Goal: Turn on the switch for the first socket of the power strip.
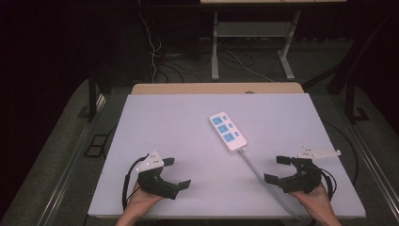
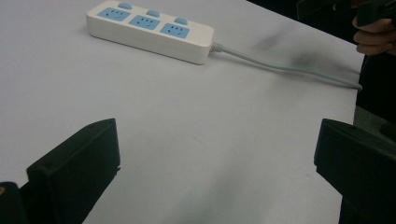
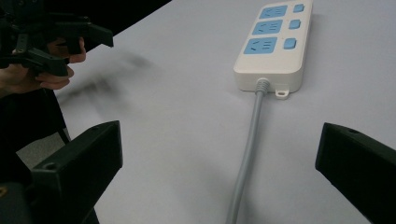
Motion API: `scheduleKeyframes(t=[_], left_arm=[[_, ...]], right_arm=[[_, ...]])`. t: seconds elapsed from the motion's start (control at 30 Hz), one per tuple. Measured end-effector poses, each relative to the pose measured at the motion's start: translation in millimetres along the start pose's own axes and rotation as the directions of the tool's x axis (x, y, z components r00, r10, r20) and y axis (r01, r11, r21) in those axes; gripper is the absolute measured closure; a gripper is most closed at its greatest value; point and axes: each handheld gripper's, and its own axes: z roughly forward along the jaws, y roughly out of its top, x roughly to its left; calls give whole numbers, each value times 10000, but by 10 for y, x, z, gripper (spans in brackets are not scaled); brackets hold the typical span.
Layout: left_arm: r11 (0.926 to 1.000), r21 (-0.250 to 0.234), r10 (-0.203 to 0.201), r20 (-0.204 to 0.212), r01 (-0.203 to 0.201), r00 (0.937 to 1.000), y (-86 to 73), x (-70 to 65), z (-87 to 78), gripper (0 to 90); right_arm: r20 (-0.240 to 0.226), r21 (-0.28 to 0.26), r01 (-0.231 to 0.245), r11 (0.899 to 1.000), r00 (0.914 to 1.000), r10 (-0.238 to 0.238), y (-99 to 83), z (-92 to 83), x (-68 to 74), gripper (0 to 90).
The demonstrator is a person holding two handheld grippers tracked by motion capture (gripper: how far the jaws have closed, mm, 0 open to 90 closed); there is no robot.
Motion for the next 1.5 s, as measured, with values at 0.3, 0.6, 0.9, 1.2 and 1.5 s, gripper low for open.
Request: scheduleKeyframes(t=[0.3,0.6,0.9,1.2,1.5], left_arm=[[10000,-44,-52,19,52,10000,-1,17,-4,0],[10000,-29,-39,32,39,10000,-6,17,-13,0],[9997,-129,-194,-51,193,9998,-29,23,-56,0],[9992,-227,-341,-86,339,9994,-41,23,-86,0],[9990,-256,-380,-65,378,9993,-47,27,-92,0]], right_arm=[[65,30,-77,10000,9999,77,-5,-28,-10,2],[118,49,-133,9999,9998,132,-4,-41,-15,2],[209,226,-181,9996,9996,176,7,-40,-21,2],[184,433,-216,9988,9996,208,65,-26,-9,3],[111,760,-122,9970,9999,114,180,25,-7,3]])
